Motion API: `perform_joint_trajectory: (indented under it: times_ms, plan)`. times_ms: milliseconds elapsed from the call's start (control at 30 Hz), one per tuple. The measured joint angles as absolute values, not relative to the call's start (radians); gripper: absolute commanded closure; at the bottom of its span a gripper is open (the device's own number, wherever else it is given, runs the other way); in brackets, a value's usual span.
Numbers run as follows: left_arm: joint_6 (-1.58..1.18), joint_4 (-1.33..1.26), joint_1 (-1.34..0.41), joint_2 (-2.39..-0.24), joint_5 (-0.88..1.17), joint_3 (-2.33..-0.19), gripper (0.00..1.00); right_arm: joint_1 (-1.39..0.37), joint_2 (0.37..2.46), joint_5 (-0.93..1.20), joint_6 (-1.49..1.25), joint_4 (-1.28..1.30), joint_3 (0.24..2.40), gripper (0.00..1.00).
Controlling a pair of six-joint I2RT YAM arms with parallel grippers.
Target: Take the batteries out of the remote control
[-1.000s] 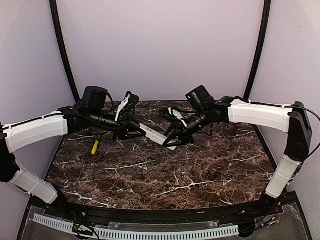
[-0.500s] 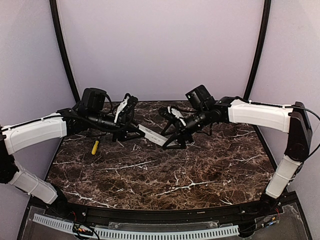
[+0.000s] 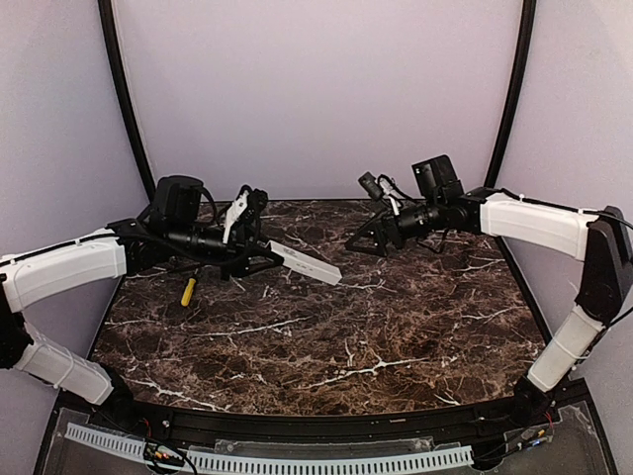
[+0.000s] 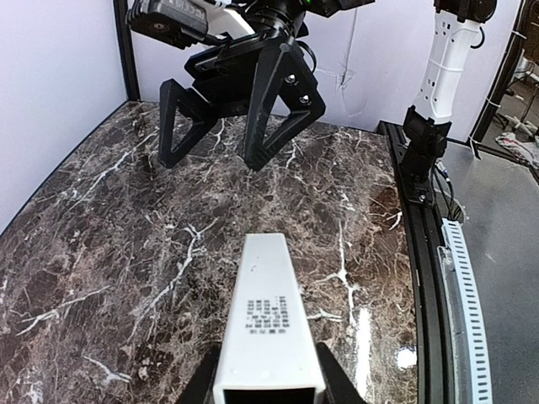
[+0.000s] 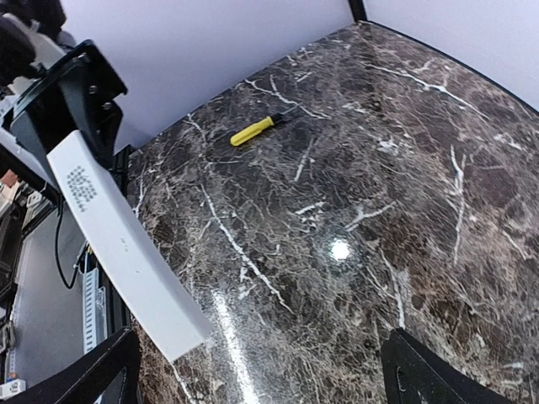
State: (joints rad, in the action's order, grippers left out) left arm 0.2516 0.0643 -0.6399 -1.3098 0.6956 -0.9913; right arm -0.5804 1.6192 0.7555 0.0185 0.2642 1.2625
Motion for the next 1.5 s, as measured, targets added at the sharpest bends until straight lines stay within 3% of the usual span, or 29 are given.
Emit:
perform_joint_trajectory:
  times_ms: [567,1133,1500]
  plan:
    - [0.302,-0.336,-0.640,-1.286,0.538,-0.762,1.00,-0.455,1.526,0.724,-0.161,0.211,1.167,0.01]
    - [0.098,-0.679,-0.640,-1.432,0.674,-0.728,1.00,-0.409,1.442,0.838,-0.253,0.242,1.102,0.01]
    - [-0.016,-0.963,-0.640,-1.501,0.687,-0.684,1.00,-0.406,1.443,0.934,-0.450,0.210,1.072,0.01]
